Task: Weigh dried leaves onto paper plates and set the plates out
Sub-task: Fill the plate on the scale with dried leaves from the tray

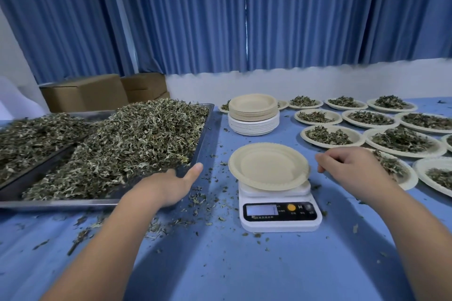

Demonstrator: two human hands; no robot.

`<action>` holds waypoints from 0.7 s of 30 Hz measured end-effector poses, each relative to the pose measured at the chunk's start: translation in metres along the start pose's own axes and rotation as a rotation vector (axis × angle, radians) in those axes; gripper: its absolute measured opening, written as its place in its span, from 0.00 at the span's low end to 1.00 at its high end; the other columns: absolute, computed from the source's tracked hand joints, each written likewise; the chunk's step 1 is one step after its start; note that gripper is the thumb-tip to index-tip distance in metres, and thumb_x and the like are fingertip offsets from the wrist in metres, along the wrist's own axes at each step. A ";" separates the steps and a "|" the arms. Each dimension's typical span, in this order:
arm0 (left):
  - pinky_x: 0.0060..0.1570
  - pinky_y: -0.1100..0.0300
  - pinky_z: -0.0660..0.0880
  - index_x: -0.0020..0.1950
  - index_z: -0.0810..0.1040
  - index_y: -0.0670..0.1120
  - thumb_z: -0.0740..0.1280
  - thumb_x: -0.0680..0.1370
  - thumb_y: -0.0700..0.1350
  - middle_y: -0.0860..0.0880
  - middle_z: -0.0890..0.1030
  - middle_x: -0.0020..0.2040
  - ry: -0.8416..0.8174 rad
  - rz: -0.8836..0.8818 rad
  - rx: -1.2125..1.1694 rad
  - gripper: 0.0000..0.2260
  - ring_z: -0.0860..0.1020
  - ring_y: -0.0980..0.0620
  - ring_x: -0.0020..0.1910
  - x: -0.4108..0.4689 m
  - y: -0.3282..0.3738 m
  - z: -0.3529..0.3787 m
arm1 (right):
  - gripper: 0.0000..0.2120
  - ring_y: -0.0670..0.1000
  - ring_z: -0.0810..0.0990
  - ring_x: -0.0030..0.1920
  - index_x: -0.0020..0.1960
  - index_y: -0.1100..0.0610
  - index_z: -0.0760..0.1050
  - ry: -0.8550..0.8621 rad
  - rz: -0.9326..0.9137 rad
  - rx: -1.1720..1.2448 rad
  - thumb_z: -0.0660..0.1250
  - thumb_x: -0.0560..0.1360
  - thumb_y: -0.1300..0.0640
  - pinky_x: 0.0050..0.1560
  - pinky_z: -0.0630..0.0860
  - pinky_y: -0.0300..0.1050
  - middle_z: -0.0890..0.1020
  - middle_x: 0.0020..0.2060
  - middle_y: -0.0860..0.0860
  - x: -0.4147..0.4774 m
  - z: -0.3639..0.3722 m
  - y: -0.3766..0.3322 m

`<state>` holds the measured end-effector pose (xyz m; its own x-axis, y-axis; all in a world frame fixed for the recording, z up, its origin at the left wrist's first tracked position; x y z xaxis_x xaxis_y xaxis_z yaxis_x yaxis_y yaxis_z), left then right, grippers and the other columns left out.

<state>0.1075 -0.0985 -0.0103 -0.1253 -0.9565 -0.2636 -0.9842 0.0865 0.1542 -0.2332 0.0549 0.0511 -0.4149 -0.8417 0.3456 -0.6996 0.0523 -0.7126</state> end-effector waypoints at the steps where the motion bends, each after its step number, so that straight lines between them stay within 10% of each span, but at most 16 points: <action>1: 0.73 0.44 0.58 0.80 0.51 0.49 0.35 0.62 0.80 0.44 0.59 0.78 0.007 0.013 -0.012 0.54 0.59 0.41 0.76 0.001 0.002 0.001 | 0.20 0.47 0.58 0.19 0.27 0.56 0.74 -0.037 0.019 -0.005 0.65 0.77 0.53 0.20 0.58 0.34 0.64 0.19 0.49 0.000 0.001 0.002; 8: 0.58 0.51 0.72 0.71 0.70 0.47 0.41 0.72 0.76 0.46 0.75 0.67 0.083 0.109 0.119 0.43 0.75 0.45 0.61 -0.001 0.008 0.001 | 0.15 0.49 0.66 0.20 0.36 0.58 0.76 -0.702 0.324 -0.040 0.67 0.75 0.48 0.22 0.59 0.36 0.70 0.22 0.50 -0.040 0.053 0.022; 14: 0.42 0.55 0.72 0.42 0.73 0.46 0.48 0.79 0.68 0.49 0.78 0.42 0.306 0.181 0.227 0.28 0.76 0.48 0.42 -0.017 0.015 -0.007 | 0.14 0.51 0.68 0.21 0.35 0.59 0.75 -0.734 0.332 -0.095 0.71 0.72 0.50 0.22 0.62 0.37 0.73 0.22 0.52 -0.046 0.060 0.022; 21: 0.37 0.56 0.70 0.38 0.68 0.48 0.47 0.80 0.66 0.51 0.72 0.36 0.478 0.217 0.170 0.25 0.73 0.49 0.38 -0.035 0.018 -0.016 | 0.13 0.51 0.66 0.19 0.32 0.60 0.73 -0.700 0.518 -0.049 0.70 0.71 0.54 0.21 0.56 0.34 0.71 0.21 0.52 -0.047 0.066 0.035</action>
<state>0.0966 -0.0676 0.0165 -0.2962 -0.9282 0.2253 -0.9533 0.3019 -0.0094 -0.1995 0.0611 -0.0306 -0.2462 -0.8415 -0.4809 -0.5529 0.5295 -0.6434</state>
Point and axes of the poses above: each hand's wrist, its own x-axis towards the middle knuckle, its own z-axis out of the palm, y = z × x, the point moved 10 cm from there along x, towards the middle knuckle
